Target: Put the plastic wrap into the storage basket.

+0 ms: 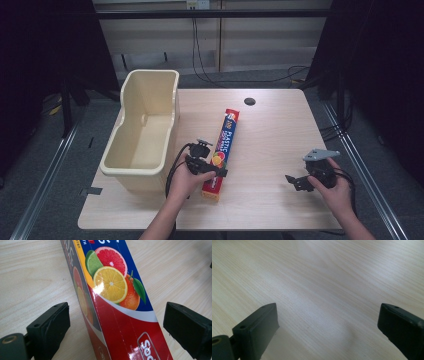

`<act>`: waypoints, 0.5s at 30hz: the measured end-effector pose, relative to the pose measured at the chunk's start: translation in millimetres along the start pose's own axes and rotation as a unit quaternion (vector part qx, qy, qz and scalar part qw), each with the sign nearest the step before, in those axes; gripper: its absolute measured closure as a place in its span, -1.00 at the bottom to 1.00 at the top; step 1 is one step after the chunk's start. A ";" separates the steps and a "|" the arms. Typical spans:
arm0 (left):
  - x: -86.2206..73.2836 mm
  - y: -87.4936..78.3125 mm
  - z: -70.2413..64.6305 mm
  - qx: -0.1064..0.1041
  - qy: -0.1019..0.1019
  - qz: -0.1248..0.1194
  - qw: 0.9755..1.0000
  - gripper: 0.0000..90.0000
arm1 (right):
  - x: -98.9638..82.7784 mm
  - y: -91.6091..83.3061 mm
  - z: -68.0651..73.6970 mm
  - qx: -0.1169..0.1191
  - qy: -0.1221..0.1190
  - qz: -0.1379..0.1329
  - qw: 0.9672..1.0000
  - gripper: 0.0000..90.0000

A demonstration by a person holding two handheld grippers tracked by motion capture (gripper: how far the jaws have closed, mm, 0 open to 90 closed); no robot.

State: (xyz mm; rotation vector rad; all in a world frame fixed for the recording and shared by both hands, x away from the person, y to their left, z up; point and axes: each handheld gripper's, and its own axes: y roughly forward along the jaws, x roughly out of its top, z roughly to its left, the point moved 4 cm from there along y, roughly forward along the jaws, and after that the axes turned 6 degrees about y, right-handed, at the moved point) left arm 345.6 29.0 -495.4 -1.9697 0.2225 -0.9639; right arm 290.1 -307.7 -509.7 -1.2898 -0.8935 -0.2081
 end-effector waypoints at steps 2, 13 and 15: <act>0.2 0.6 -0.1 0.000 -0.001 0.001 1.000 -0.85 | 0.0 -0.2 -0.2 -0.001 0.001 -0.001 1.000 -0.94; 24.7 1.1 0.1 0.016 -0.016 -0.035 0.999 -0.85 | 0.0 1.0 -2.0 -0.002 0.002 -0.002 1.000 -0.94; 30.6 5.5 1.4 0.018 -0.018 -0.030 0.999 -0.83 | 0.2 0.6 -2.0 -0.001 0.007 -0.001 1.000 -0.94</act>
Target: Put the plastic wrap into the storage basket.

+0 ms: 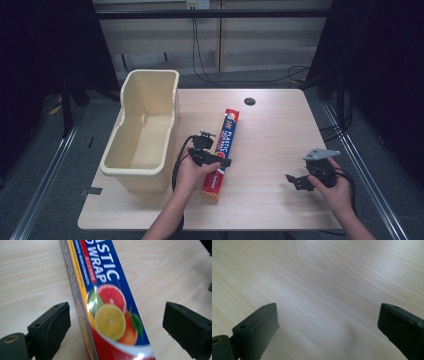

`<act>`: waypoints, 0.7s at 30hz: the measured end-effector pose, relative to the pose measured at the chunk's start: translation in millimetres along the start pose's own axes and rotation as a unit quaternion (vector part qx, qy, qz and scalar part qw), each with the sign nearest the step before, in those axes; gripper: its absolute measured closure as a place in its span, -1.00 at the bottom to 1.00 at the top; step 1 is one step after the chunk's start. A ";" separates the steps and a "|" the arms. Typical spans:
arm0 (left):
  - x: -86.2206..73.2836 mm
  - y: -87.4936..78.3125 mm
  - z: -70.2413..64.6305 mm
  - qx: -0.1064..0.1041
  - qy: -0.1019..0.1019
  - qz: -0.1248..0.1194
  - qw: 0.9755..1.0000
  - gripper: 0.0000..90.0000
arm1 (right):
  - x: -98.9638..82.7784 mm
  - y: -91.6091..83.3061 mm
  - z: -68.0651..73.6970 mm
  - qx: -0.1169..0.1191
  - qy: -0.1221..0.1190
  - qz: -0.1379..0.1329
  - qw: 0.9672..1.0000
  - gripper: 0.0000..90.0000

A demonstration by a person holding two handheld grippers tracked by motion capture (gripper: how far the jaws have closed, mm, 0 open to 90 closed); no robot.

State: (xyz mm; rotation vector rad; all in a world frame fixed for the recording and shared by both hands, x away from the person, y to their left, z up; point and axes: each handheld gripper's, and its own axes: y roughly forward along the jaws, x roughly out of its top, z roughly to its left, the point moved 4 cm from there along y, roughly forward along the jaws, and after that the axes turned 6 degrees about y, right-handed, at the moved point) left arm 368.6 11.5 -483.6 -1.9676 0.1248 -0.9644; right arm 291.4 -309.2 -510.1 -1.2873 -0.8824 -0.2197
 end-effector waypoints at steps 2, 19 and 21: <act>8.2 6.9 0.9 0.004 -0.006 -0.006 1.000 -0.79 | 0.5 0.1 -0.7 -0.001 -0.003 -0.003 1.000 -0.94; 35.7 48.1 13.5 0.073 0.003 0.044 0.996 -0.49 | 2.2 -0.4 -0.9 0.006 0.003 -0.006 1.000 -0.94; 35.5 50.8 15.7 0.078 0.000 0.055 0.995 -0.43 | 2.7 -0.4 -1.5 0.004 0.000 -0.008 1.000 -0.94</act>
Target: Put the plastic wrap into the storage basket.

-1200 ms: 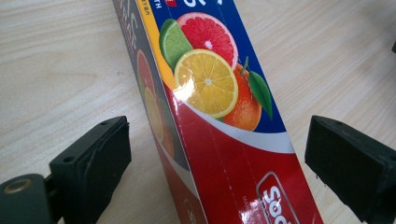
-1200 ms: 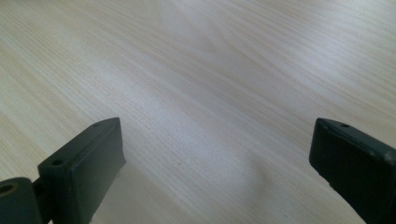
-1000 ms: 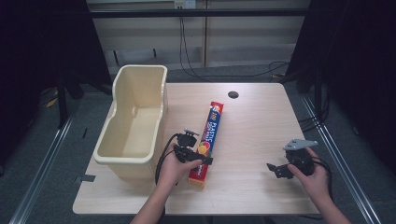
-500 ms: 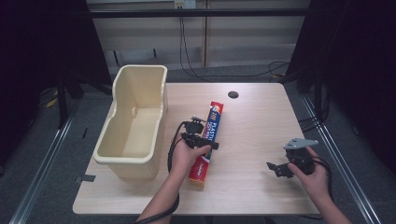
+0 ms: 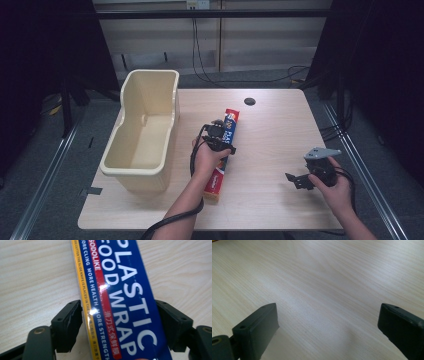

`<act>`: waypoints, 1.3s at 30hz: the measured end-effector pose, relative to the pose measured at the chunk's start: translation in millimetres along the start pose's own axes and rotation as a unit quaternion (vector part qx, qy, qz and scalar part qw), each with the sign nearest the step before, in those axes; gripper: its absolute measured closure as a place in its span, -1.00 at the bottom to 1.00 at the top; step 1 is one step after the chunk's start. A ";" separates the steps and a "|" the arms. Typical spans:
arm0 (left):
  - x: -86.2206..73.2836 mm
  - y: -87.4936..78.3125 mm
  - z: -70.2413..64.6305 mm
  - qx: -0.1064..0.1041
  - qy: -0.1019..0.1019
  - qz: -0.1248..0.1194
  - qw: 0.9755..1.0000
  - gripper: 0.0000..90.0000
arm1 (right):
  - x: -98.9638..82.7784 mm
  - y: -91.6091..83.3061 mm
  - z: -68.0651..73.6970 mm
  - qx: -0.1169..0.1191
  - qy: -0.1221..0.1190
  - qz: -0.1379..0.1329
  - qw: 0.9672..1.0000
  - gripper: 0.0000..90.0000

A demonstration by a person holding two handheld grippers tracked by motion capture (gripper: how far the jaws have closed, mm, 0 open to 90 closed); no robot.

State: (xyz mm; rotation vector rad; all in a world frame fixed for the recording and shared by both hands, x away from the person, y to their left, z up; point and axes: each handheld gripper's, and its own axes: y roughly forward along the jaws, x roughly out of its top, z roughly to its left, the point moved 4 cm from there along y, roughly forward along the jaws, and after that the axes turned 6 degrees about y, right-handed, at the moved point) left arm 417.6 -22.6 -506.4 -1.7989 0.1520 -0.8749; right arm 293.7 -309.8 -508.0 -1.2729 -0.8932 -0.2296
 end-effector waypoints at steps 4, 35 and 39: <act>1.1 -0.5 -0.4 0.001 -0.012 0.015 1.000 -0.38 | 0.9 1.4 -0.6 0.001 -0.006 -0.002 1.000 -0.94; 25.8 -95.1 -8.1 -0.016 0.011 0.103 0.994 -0.10 | 3.9 1.1 0.1 0.003 -0.001 -0.007 1.000 -0.94; 31.0 -111.5 -4.8 -0.005 0.015 0.108 0.994 -0.10 | 4.4 1.0 0.8 0.005 0.001 -0.012 1.000 -0.94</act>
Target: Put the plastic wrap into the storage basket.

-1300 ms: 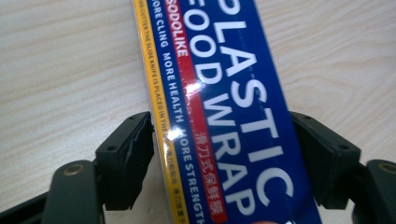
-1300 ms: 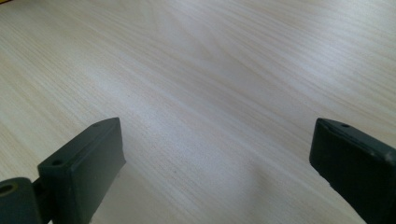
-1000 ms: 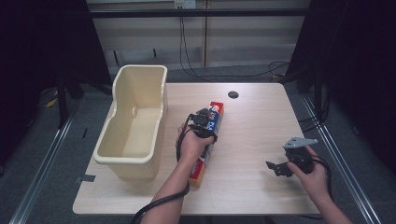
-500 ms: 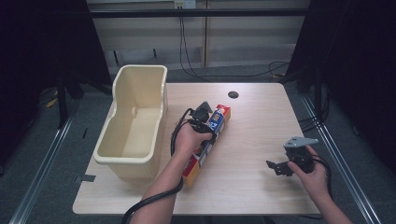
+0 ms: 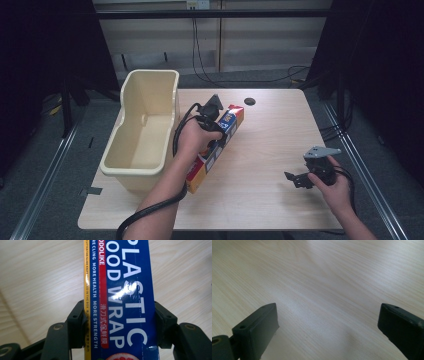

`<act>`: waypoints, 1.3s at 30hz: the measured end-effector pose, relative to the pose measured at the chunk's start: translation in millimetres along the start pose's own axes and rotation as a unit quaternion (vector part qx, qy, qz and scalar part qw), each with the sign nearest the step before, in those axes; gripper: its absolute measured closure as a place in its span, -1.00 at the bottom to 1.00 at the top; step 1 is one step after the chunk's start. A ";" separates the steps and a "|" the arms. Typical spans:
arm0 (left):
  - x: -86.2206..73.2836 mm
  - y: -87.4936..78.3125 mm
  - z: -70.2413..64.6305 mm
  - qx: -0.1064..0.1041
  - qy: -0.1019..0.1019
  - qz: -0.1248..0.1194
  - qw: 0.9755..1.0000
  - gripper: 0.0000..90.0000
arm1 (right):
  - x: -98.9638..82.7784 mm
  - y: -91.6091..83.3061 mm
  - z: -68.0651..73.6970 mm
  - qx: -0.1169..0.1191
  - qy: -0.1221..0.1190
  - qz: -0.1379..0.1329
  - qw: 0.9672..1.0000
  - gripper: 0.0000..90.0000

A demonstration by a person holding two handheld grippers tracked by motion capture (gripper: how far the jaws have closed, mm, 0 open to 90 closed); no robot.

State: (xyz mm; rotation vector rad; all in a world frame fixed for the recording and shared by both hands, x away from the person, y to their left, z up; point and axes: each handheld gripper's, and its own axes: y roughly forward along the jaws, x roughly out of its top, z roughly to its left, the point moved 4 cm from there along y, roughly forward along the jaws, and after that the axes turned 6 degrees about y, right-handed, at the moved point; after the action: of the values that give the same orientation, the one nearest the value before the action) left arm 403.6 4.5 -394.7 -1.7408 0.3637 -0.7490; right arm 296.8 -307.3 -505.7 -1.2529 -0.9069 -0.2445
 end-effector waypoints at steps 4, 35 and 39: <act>0.8 -14.7 3.4 -0.003 -0.010 0.000 1.000 -0.10 | 0.2 -0.8 -1.3 0.001 -0.004 -0.005 1.000 -0.94; -3.9 -97.5 28.9 -0.015 -0.049 -0.006 0.999 -0.10 | 1.1 -1.6 -0.5 0.002 -0.005 -0.009 1.000 -0.95; -5.0 -104.0 31.0 -0.011 -0.052 -0.003 0.999 -0.10 | 1.4 -1.6 -0.4 0.003 -0.007 -0.011 1.000 -0.95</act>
State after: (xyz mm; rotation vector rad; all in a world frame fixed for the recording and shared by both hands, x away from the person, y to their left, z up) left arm 406.1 62.1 -302.6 -1.7948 0.2968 -0.6588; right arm 296.9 -307.8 -503.5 -1.2419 -0.9328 -0.2500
